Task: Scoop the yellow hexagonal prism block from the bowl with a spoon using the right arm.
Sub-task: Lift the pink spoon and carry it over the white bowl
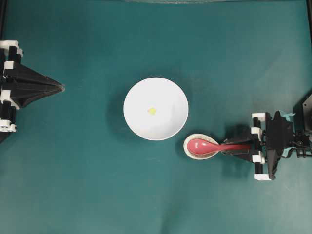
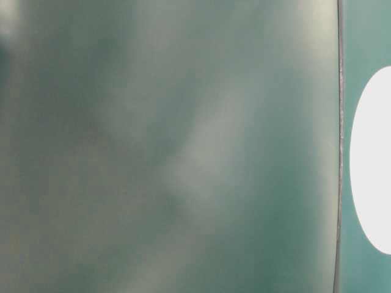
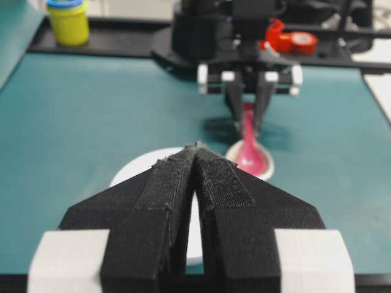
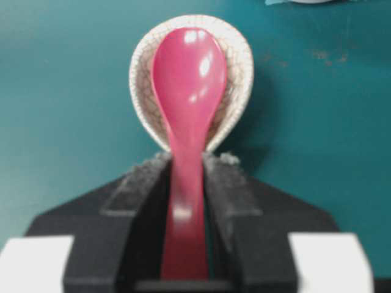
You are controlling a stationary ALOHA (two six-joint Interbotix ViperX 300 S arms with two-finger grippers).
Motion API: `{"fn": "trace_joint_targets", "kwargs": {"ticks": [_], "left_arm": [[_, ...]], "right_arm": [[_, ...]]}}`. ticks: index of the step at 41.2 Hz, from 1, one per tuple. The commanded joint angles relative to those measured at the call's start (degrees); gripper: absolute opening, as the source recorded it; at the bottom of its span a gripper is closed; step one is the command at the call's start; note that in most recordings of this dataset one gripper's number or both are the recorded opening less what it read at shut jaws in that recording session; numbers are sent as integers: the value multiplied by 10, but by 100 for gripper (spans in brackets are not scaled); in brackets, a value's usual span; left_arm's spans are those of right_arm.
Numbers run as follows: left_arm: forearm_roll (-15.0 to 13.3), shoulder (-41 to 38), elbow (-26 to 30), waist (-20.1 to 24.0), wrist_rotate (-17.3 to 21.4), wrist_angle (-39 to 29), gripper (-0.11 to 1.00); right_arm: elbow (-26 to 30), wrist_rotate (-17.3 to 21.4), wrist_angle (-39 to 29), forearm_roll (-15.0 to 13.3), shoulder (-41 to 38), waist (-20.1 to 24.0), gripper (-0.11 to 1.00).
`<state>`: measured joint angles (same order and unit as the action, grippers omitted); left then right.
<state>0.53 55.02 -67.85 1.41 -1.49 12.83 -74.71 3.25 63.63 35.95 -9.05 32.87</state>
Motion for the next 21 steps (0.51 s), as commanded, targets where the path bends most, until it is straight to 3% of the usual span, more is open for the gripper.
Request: {"fn": "trace_joint_targets", "kwargs": {"ticks": [1,11,21], "left_arm": [[2,-4,11,1,0,3,-1],[2,-4,11,1,0,3,-1],[2,-4,11,0,0,3,-1]], "right_arm": [[3,0,3,2,23,-2,24],[0,-33,-54,2,109,-33,24],[21,-129,-169,2,217,-87,24]]}}
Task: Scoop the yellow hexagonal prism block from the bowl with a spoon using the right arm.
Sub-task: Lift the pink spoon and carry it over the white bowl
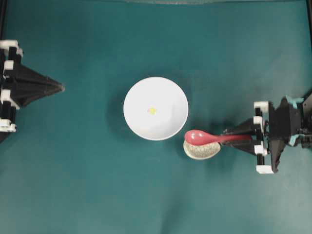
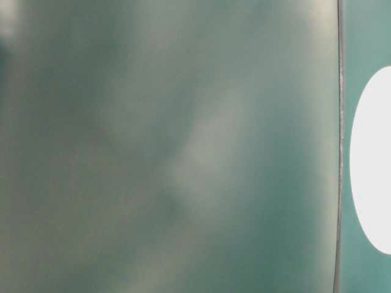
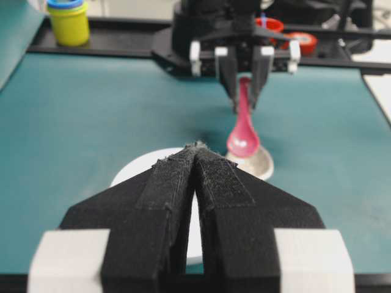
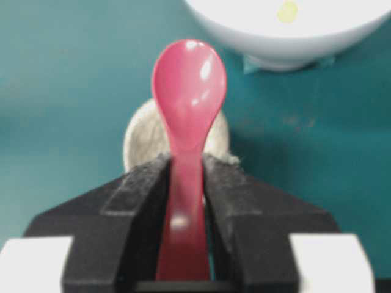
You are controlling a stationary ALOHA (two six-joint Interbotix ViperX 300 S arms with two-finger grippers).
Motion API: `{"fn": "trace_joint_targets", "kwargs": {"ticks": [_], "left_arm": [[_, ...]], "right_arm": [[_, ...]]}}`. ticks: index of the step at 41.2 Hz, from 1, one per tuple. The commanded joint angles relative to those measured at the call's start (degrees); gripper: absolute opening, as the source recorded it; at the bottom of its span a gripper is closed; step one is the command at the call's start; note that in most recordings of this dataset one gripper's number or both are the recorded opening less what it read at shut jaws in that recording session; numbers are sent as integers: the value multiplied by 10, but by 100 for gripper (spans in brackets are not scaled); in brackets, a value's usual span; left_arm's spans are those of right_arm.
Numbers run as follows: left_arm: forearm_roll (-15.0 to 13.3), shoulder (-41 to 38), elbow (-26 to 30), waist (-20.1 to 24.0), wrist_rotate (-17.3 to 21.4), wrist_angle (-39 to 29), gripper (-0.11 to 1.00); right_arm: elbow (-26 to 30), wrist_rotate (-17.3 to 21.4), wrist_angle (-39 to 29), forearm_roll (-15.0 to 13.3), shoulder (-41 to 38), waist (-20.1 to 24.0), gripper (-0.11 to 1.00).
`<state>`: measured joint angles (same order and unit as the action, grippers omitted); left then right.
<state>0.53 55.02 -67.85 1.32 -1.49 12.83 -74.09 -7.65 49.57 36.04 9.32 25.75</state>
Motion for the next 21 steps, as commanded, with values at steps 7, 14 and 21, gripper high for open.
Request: {"fn": "trace_joint_targets", "kwargs": {"ticks": [7,14,21], "left_arm": [[2,-4,11,2,-1,3,-1],[2,-4,11,2,0,3,-1],[2,-4,11,2,0,3,-1]], "right_arm": [[47,-84,-129,-1,96,-69,24],[91,-139,-233,-4,142,-126,24],[141,-167,-351,-3,163,-187,24]]}}
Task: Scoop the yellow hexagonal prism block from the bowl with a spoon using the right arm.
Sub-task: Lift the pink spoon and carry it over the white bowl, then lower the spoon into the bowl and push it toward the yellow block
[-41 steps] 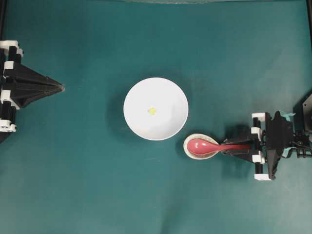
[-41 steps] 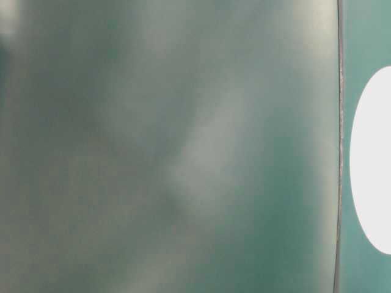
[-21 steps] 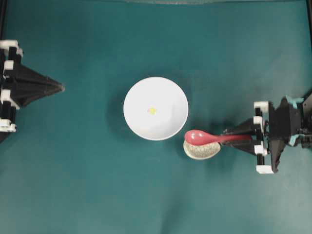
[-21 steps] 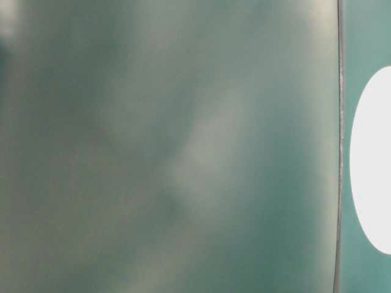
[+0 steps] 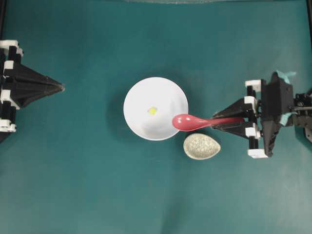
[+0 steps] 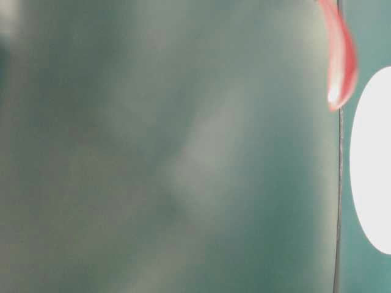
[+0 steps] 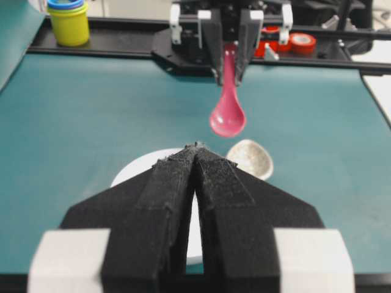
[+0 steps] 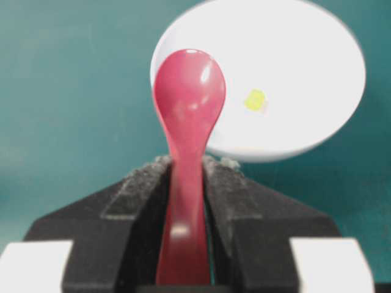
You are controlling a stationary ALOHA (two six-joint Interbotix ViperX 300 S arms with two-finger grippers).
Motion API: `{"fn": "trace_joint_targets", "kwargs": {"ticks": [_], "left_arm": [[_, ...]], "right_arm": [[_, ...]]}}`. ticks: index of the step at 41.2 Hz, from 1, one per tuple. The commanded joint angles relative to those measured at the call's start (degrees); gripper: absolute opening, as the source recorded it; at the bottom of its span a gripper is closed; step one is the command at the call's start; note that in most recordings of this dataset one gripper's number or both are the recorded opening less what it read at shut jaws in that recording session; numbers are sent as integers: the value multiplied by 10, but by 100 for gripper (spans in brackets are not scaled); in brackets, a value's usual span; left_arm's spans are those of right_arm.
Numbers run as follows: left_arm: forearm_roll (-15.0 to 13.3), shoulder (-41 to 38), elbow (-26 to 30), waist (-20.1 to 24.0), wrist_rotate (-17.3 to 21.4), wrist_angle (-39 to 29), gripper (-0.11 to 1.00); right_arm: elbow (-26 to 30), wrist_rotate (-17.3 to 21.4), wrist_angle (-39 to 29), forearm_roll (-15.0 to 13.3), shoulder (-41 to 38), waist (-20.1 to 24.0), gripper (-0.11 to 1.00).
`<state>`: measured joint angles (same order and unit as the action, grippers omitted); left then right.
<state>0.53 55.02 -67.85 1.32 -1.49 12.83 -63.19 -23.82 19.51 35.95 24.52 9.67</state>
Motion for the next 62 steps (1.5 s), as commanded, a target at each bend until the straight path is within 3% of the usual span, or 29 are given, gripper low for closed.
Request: {"fn": "trace_joint_targets", "kwargs": {"ticks": [1,14,27,41,51,62], "left_arm": [[2,-4,11,2,0,3,-1],[2,-4,11,1,-1,3,-1],[2,-4,11,1,-1,3,-1],[2,-4,11,2,-2,3,-1],[2,-4,11,2,-1,3,-1],[2,-4,11,2,-1,3,-1]], "right_arm": [[37,-5,-65,-2,11,-35,24],[142,-5,-293,-6,-8,-158,24],[240,-3,-435,-30,-91,-200,24],[330,1,-514,-78,-176,-200,24],[342,25,-531,-103,-202,-200,24],[341,37,-531,-105,-214,-200,24]]}}
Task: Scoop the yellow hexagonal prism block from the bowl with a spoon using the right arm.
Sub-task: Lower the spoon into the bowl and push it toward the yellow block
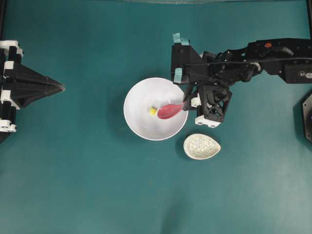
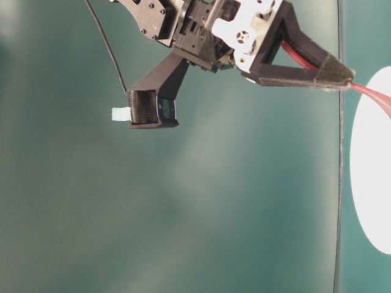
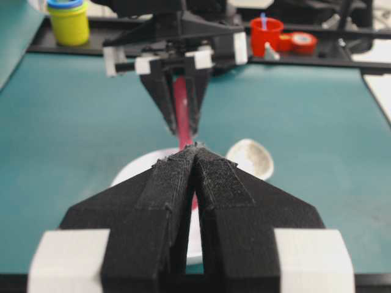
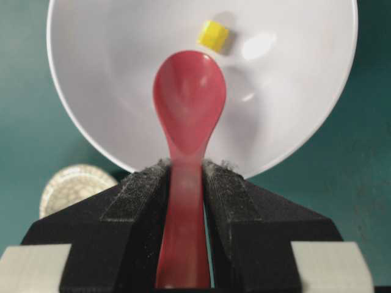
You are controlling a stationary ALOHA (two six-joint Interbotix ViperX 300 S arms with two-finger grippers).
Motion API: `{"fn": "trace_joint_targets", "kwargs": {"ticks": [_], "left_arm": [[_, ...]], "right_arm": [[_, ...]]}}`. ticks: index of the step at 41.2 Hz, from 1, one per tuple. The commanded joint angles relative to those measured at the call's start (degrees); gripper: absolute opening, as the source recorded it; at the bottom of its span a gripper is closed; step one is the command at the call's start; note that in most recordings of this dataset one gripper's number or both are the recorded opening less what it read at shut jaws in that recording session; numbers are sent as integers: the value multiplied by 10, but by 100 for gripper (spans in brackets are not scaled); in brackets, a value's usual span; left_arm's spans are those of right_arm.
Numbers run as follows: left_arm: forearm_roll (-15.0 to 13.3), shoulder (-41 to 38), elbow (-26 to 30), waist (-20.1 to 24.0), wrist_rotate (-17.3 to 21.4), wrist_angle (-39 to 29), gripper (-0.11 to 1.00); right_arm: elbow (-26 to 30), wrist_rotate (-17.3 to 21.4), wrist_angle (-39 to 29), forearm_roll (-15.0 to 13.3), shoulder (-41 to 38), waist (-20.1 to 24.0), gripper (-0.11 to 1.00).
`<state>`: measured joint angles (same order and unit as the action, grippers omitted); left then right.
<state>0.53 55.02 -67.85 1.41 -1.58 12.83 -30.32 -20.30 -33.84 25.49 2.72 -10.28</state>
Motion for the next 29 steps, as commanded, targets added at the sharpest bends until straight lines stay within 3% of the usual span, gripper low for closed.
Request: {"fn": "trace_joint_targets", "kwargs": {"ticks": [1,29], "left_arm": [[2,-4,11,1,-1,3,-1],[2,-5,11,1,-1,3,-1]], "right_arm": [[12,2,3,-1,3,0,24],[37,-5,27,-1,-40,3,24]]}}
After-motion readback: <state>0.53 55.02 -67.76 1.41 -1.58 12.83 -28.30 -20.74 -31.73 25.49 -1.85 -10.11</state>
